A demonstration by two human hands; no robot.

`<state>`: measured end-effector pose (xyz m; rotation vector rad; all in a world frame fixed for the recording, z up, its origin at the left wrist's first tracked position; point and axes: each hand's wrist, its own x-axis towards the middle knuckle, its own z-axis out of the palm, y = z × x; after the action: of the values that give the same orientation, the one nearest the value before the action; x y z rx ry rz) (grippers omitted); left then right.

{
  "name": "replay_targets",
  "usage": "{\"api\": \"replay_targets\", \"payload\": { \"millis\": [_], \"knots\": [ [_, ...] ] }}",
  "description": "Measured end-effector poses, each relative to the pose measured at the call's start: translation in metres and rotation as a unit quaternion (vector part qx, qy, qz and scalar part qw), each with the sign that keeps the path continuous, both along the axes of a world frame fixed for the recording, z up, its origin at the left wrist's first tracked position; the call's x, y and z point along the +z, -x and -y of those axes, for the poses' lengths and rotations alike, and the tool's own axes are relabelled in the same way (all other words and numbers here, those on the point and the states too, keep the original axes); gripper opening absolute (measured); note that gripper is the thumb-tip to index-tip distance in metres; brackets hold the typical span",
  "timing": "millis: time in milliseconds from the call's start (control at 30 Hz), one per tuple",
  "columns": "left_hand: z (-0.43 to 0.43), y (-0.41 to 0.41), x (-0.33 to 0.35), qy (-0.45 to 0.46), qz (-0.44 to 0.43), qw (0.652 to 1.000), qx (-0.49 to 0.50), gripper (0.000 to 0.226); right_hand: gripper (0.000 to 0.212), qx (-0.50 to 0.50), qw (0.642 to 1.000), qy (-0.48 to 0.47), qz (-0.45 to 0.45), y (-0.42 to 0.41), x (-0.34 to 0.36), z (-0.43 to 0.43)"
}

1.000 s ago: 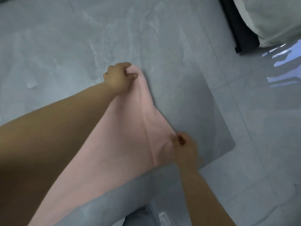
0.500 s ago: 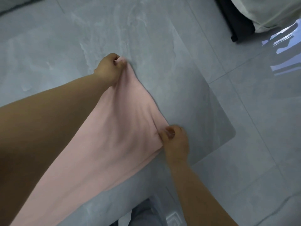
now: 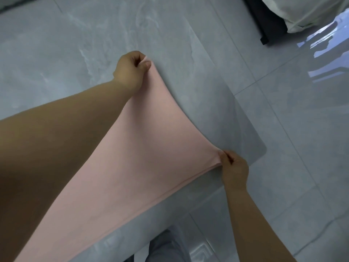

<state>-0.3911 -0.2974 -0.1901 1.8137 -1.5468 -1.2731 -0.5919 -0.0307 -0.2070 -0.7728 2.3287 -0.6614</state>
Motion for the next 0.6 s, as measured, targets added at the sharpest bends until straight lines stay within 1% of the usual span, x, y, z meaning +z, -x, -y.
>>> {"api": "replay_targets", "payload": {
  "millis": [33, 67, 133, 167, 200, 233, 267, 300, 333, 367, 400, 467, 500, 533, 600],
  "knots": [
    [-0.002, 0.004, 0.0, 0.004, 0.031, 0.999, -0.011, 0.014, 0.015, 0.018, 0.999, -0.002, -0.042, -0.005, -0.001, 0.001],
    [-0.006, 0.007, 0.0, 0.012, 0.082, 0.996, -0.033, 0.01, 0.017, 0.031, 0.997, 0.008, -0.073, -0.011, 0.0, 0.003],
    [-0.019, 0.007, 0.003, 0.037, 0.191, 0.976, -0.1, 0.049, 0.026, 0.054, 0.993, 0.028, -0.103, -0.023, 0.001, 0.003],
    [-0.028, 0.004, 0.005, 0.059, 0.219, 0.965, -0.129, 0.063, 0.033, 0.066, 0.992, 0.021, -0.11, -0.028, 0.0, 0.001],
    [-0.039, -0.001, 0.004, 0.082, 0.236, 0.954, -0.167, 0.068, 0.037, 0.077, 0.991, 0.003, -0.107, -0.032, -0.001, -0.001],
    [-0.052, -0.007, 0.001, 0.099, 0.253, 0.935, -0.226, 0.068, 0.037, 0.089, 0.992, -0.016, -0.092, -0.034, -0.003, -0.003],
    [-0.064, -0.012, -0.003, 0.102, 0.271, 0.911, -0.294, 0.064, 0.032, 0.104, 0.992, -0.023, -0.072, -0.034, -0.005, -0.004],
    [-0.074, -0.017, -0.008, 0.09, 0.291, 0.884, -0.354, 0.06, 0.025, 0.114, 0.992, -0.016, -0.055, -0.032, -0.006, -0.006],
    [-0.08, -0.02, -0.014, 0.079, 0.306, 0.865, -0.389, 0.057, 0.019, 0.106, 0.994, -0.002, -0.038, -0.029, -0.006, -0.006],
    [-0.08, -0.02, -0.017, 0.072, 0.31, 0.862, -0.395, 0.056, 0.015, 0.073, 0.997, 0.009, -0.022, -0.023, -0.005, -0.006],
    [-0.075, -0.016, -0.018, 0.069, 0.309, 0.867, -0.384, 0.056, 0.013, 0.027, 1.0, 0.015, -0.002, -0.018, -0.002, -0.007],
    [-0.056, -0.009, -0.019, 0.064, 0.295, 0.893, -0.333, 0.057, 0.015, -0.048, 0.998, 0.016, 0.036, -0.009, -0.002, -0.01],
    [-0.046, -0.005, -0.021, 0.052, 0.288, 0.901, -0.319, 0.057, 0.016, -0.058, 0.997, 0.007, 0.049, -0.009, -0.003, -0.012],
    [-0.038, -0.003, -0.022, 0.03, 0.293, 0.898, -0.326, 0.057, 0.016, -0.054, 0.996, -0.001, 0.065, -0.011, -0.004, -0.014],
    [-0.029, 0.001, -0.024, 0.0, 0.345, 0.86, -0.377, 0.06, 0.023, -0.031, 0.995, -0.007, 0.099, -0.02, -0.005, -0.014]
  ]
}}
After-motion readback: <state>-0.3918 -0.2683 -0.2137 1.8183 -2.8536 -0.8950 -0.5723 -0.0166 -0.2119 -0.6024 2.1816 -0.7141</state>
